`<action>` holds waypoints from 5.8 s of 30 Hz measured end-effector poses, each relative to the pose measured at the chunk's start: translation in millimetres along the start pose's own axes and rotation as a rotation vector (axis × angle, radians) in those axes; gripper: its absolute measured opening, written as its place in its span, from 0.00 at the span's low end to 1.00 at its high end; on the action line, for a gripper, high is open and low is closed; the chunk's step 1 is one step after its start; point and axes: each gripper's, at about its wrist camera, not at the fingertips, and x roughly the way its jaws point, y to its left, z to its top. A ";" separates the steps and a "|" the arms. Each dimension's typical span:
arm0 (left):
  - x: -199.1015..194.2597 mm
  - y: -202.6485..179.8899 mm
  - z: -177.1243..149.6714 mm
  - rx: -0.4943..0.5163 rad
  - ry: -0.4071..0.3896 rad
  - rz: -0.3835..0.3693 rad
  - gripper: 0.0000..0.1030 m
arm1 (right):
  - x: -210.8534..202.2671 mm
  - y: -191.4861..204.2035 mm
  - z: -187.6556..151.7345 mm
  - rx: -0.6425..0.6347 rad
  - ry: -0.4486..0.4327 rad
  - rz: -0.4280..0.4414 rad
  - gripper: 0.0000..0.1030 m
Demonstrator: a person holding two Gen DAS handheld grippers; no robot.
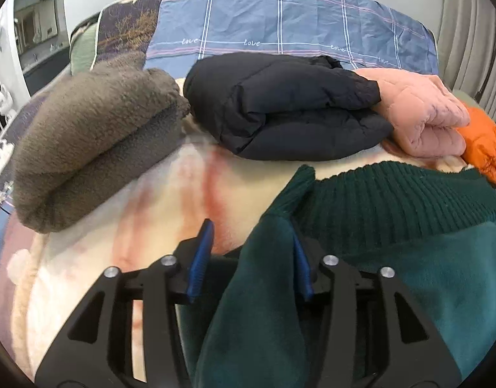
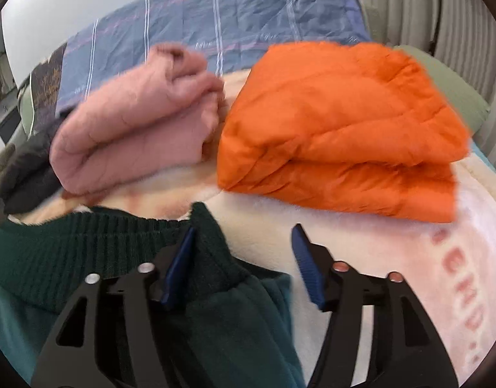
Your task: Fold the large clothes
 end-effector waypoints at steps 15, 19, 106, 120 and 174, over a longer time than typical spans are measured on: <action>-118.0 -31.0 12.5 -0.065 -0.218 -0.302 0.75 | -134.4 101.0 -19.7 -0.214 -0.198 0.245 0.88; -69.4 -69.0 8.8 -0.048 -0.106 -0.299 0.83 | -83.6 125.0 -33.3 -0.153 -0.060 0.241 0.76; -37.4 -69.6 -35.1 0.008 -0.143 -0.276 0.92 | 2.8 198.4 -34.9 -0.204 0.184 0.168 0.36; -38.6 -70.2 -35.8 0.007 -0.147 -0.278 0.93 | -36.3 188.9 -21.4 -0.167 0.125 0.200 0.37; 15.9 93.9 -50.8 -0.364 0.054 -0.707 0.96 | -143.6 395.7 -245.6 -1.101 -0.148 0.281 0.82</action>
